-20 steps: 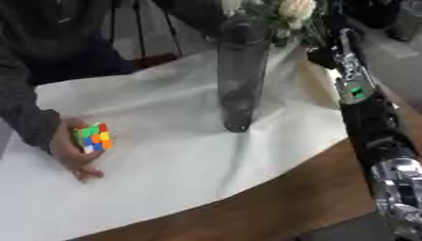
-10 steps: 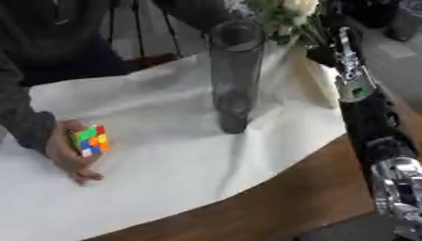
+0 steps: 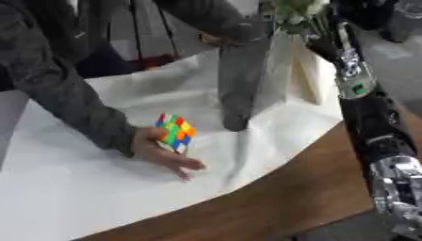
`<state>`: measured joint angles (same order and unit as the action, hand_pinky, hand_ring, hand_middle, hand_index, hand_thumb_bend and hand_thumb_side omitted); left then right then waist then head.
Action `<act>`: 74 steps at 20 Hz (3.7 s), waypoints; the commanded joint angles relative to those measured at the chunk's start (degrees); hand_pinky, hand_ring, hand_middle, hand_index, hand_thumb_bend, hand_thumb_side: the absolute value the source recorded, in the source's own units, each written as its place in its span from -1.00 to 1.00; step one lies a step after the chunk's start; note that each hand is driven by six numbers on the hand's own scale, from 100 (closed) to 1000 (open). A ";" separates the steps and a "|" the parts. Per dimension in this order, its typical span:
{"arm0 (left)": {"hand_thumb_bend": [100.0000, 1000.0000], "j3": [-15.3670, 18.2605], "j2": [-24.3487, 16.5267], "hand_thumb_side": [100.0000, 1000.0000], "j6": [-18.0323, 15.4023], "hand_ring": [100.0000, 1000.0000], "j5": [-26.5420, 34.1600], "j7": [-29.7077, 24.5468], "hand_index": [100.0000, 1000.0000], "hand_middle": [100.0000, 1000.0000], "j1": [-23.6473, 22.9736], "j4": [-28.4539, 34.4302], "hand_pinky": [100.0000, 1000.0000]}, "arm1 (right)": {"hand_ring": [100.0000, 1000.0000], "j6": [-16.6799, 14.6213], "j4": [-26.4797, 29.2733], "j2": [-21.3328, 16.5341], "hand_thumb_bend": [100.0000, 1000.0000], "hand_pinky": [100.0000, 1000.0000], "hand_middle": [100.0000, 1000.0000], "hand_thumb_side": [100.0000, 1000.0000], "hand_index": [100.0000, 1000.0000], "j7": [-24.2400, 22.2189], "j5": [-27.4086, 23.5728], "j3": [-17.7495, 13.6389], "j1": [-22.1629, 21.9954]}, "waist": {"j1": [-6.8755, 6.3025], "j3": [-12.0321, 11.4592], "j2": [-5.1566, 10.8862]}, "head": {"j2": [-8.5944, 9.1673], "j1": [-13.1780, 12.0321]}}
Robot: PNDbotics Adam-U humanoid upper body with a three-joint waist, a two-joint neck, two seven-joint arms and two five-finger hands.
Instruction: Arrange flowers into the vase.
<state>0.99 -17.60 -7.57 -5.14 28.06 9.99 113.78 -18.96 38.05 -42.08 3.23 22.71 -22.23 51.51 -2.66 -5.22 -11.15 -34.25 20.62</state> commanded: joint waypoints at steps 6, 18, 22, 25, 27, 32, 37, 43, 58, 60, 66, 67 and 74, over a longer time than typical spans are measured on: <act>-0.06 0.69 -1.43 0.93 0.02 0.26 -0.49 0.06 0.63 0.20 0.22 0.81 0.39 | -0.22 -0.62 2.53 -1.77 -0.20 -0.39 -0.20 -0.02 -0.14 -2.96 0.33 -0.42 1.90 | 1.10 0.24 1.70 | -0.02 0.16; -0.06 0.82 -1.45 0.93 0.04 0.26 -0.69 0.23 0.62 0.19 0.10 0.81 0.40 | -1.00 0.13 8.30 -0.93 -0.64 -1.00 -1.00 -0.55 -0.88 -4.26 -1.01 -0.58 3.09 | 1.41 0.80 1.82 | 0.12 0.11; -0.06 0.82 -1.47 0.93 0.05 0.26 -0.71 0.21 0.62 0.19 0.07 0.81 0.40 | -1.00 0.52 11.37 -0.50 -0.73 -1.00 -1.00 -0.66 -0.97 -4.56 -3.02 -0.12 3.21 | 1.44 0.94 1.88 | 0.20 0.13; -0.06 0.78 -1.48 0.93 0.04 0.26 -0.73 0.16 0.62 0.19 0.02 0.81 0.39 | -1.00 0.01 13.68 0.04 -0.63 -1.00 -1.00 -0.92 -1.00 -4.95 -4.85 0.68 3.66 | 1.44 1.12 2.02 | 0.26 0.26; -0.06 0.79 -1.47 0.93 0.05 0.26 -0.72 0.15 0.62 0.19 0.00 0.81 0.39 | -1.00 -0.37 15.59 0.43 -0.60 -1.00 -1.00 -0.95 -1.00 -5.45 -6.41 1.05 3.52 | 1.43 1.24 2.07 | 0.34 0.25; -0.06 0.78 -1.49 0.93 0.08 0.25 -0.72 0.09 0.62 0.18 -0.10 0.81 0.39 | -1.00 -0.08 17.95 0.53 -0.52 -1.00 -1.00 -1.00 -1.00 -6.84 -10.28 1.69 3.31 | 1.39 1.33 2.23 | 0.36 0.32; -0.06 0.85 -1.48 0.93 0.17 0.25 -0.69 0.10 0.62 0.18 -0.49 0.81 0.39 | -1.00 1.07 22.14 1.23 -0.51 -1.00 -1.00 -1.00 -1.00 -7.07 -14.47 1.63 2.97 | 1.25 1.55 2.48 | 0.46 0.32; -0.06 0.83 -1.50 0.93 0.26 0.25 -0.65 0.10 0.62 0.18 -0.68 0.81 0.40 | -1.00 4.54 29.48 1.88 -0.52 -1.00 -1.00 -1.00 -1.00 -4.29 -19.50 0.80 2.72 | 1.03 2.22 2.57 | 0.62 0.17; -0.06 0.72 -1.50 0.93 0.27 0.25 -0.50 0.04 0.62 0.18 -0.73 0.81 0.40 | -1.00 14.50 45.78 5.70 -0.54 -1.00 -1.00 -1.00 -1.00 3.16 -32.06 1.76 4.12 | 1.25 2.26 2.69 | 0.44 0.34; -0.06 0.72 -1.51 0.93 0.27 0.25 -0.50 0.02 0.62 0.18 -0.74 0.81 0.40 | -1.00 14.91 46.61 5.63 -0.54 -1.00 -1.00 -1.00 -1.00 3.55 -33.83 2.05 4.00 | 1.27 2.26 2.69 | 0.43 0.33; -0.06 0.73 -1.54 0.93 0.27 0.25 -0.50 0.02 0.62 0.18 -0.74 0.81 0.40 | -1.00 14.90 47.03 4.79 -0.54 -1.00 -1.00 -1.00 -1.00 3.49 -39.09 2.24 3.58 | 1.30 2.27 2.69 | 0.43 0.31; -0.06 0.73 -1.54 0.93 0.27 0.25 -0.51 0.02 0.62 0.18 -0.74 0.81 0.40 | -1.00 14.82 47.00 4.63 -0.54 -1.00 -1.00 -1.00 -1.00 3.42 -39.96 2.25 3.51 | 1.31 2.27 2.68 | 0.43 0.31; -0.06 0.62 -1.49 0.93 0.19 0.26 -0.55 -0.07 0.62 0.19 -0.68 0.81 0.40 | -1.00 13.92 51.65 8.25 -0.56 -1.00 -1.00 -1.00 -1.00 4.67 -46.00 5.90 5.46 | 1.71 1.78 3.23 | 0.37 1.14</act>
<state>1.29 -17.61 -7.30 -5.61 28.05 8.97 113.78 -5.01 87.84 -33.15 7.54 -21.83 -16.80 55.67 -1.65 -3.50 -9.72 -34.18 21.57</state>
